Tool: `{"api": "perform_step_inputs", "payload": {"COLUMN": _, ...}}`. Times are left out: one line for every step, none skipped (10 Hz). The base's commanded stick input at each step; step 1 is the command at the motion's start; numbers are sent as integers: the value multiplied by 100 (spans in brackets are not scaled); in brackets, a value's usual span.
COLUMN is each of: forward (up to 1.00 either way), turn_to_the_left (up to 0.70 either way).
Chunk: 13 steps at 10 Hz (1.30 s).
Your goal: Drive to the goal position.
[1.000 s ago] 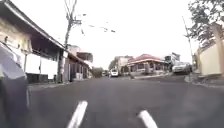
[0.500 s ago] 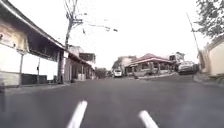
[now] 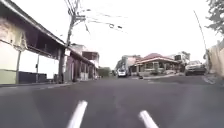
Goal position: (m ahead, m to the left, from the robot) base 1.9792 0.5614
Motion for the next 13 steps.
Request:
{"api": "perform_step_inputs", "payload": {"forward": 100, "turn_to_the_left": 0}}
{"api": "perform_step_inputs", "payload": {"forward": 100, "turn_to_the_left": 0}}
{"api": "perform_step_inputs", "payload": {"forward": 100, "turn_to_the_left": 0}}
{"api": "perform_step_inputs", "payload": {"forward": 100, "turn_to_the_left": 0}}
{"api": "perform_step_inputs", "payload": {"forward": 100, "turn_to_the_left": 0}}
{"api": "perform_step_inputs", "payload": {"forward": 100, "turn_to_the_left": 0}}
{"api": "perform_step_inputs", "payload": {"forward": 100, "turn_to_the_left": 9}}
{"api": "perform_step_inputs", "payload": {"forward": 100, "turn_to_the_left": 20}}
{"api": "perform_step_inputs", "payload": {"forward": 100, "turn_to_the_left": 32}}
{"api": "perform_step_inputs", "payload": {"forward": 100, "turn_to_the_left": 38}}
{"api": "perform_step_inputs", "payload": {"forward": 100, "turn_to_the_left": 30}}
{"api": "perform_step_inputs", "payload": {"forward": 100, "turn_to_the_left": 22}}
{"api": "perform_step_inputs", "payload": {"forward": 100, "turn_to_the_left": 14}}
